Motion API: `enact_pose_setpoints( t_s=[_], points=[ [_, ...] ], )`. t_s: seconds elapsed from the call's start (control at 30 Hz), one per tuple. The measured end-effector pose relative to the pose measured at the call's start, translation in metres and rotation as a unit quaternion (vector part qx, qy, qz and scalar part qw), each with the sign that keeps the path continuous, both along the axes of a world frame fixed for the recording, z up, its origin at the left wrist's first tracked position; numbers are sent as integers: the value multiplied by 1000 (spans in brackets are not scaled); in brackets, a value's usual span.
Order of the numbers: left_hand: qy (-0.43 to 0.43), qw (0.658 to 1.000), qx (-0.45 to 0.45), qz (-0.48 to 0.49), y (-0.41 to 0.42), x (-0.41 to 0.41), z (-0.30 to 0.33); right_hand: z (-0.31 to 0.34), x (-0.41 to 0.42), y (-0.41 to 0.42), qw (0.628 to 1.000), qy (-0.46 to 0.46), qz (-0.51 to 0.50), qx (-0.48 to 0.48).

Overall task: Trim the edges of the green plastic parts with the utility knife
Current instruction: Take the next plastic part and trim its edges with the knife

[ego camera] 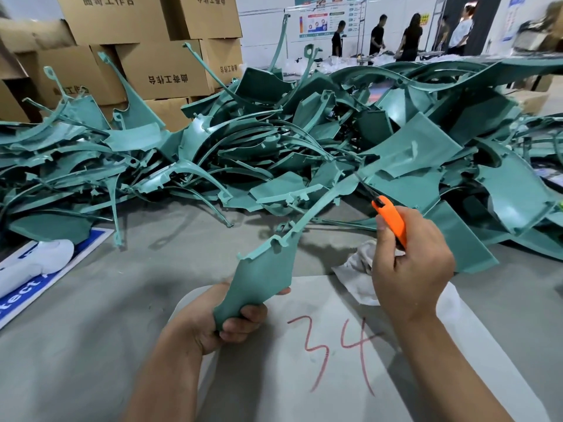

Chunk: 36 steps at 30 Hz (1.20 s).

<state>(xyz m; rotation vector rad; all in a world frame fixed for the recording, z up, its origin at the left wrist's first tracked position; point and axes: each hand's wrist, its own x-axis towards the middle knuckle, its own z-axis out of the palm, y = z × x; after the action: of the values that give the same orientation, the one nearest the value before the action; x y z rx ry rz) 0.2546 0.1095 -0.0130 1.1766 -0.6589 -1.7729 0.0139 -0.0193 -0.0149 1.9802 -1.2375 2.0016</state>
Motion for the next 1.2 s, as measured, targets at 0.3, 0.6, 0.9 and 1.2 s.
enact_pose_setpoints(
  t_s=[0.3,0.6,0.9,1.2],
  points=[
    [-5,999,20,50,4,2,7,0,-4,-6,998,16,-25,-62],
    [57,995,23,73,3,6,6,0,-6,-5,996,33,-52,-69],
    [100,991,12,90,4,12,4,0,-5,-4,996,6,-55,-63],
    [60,970,-130,197,-3,-4,5,9,1,9,957,-182,188,127]
  ],
)
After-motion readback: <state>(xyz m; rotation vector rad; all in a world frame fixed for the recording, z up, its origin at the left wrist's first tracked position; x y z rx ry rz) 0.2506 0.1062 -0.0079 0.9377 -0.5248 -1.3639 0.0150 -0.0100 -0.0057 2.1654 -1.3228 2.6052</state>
